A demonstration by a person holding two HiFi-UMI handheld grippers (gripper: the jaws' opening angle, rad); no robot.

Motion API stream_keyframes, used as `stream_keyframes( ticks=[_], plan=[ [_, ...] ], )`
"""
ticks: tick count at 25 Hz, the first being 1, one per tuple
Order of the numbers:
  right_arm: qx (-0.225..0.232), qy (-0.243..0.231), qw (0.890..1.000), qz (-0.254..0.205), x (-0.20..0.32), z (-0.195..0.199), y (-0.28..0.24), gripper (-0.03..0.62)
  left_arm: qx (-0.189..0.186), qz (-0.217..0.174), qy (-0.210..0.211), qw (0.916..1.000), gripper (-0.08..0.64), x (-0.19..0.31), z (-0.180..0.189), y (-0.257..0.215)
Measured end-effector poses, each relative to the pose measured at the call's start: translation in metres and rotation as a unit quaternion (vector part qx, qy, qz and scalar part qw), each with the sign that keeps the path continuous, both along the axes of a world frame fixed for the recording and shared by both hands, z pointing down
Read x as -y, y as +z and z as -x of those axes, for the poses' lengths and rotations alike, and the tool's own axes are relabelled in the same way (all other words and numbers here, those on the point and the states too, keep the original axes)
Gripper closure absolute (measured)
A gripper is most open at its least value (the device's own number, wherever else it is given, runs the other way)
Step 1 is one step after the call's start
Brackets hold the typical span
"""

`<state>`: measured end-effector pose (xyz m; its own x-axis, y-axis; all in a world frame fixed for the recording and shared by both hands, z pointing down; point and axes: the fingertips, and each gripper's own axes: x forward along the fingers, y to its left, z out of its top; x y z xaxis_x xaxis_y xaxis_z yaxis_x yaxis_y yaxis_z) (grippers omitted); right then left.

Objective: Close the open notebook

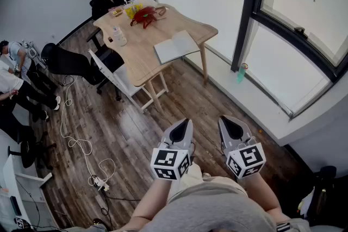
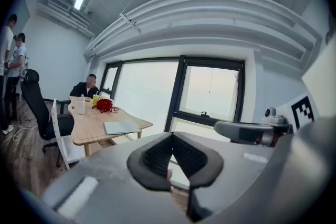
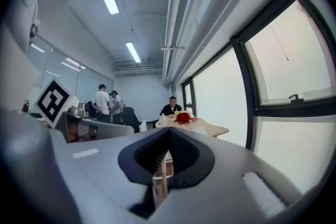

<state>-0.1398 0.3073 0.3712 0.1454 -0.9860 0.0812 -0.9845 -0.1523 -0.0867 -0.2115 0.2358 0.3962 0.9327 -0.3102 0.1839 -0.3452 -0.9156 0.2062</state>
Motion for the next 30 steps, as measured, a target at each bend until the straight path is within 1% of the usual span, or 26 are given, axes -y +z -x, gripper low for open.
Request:
stream_keyframes(
  ticks=[3,8,15,19,23,26,30],
  plan=[
    [-0.006,0.0,1.0,0.0,-0.005,0.001,-0.002,0.595,0.001,0.001,0.004,1.0,0.56,-0.006,-0.002,0.0],
    [0.0,-0.002,1.0,-0.002,-0.008,0.001,-0.003,0.595,-0.004,0.003,0.005,1.0,0.56,-0.011,-0.004,-0.003],
    [-0.009,-0.013,1.0,-0.008,-0.005,0.007,-0.01,0.595,-0.009,0.002,-0.003,1.0,0.56,-0.012,-0.006,-0.008],
    [0.006,-0.017,1.0,-0.011,-0.004,0.006,-0.009,0.594,-0.009,-0.001,-0.004,0.9999,0.56,-0.013,-0.009,-0.01],
    [0.007,-0.018,1.0,-0.008,-0.007,0.005,-0.003,0.592,-0.003,-0.002,-0.006,1.0,0.56,-0.015,-0.009,-0.007],
    [0.025,-0.015,1.0,-0.008,-0.01,-0.002,0.001,0.592,0.0,0.001,-0.007,1.0,0.56,-0.017,-0.012,-0.007],
    [0.034,-0.009,0.999,-0.007,-0.014,-0.012,0.004,0.592,0.005,0.006,-0.008,0.9999,0.56,-0.018,-0.018,-0.004]
  ],
)
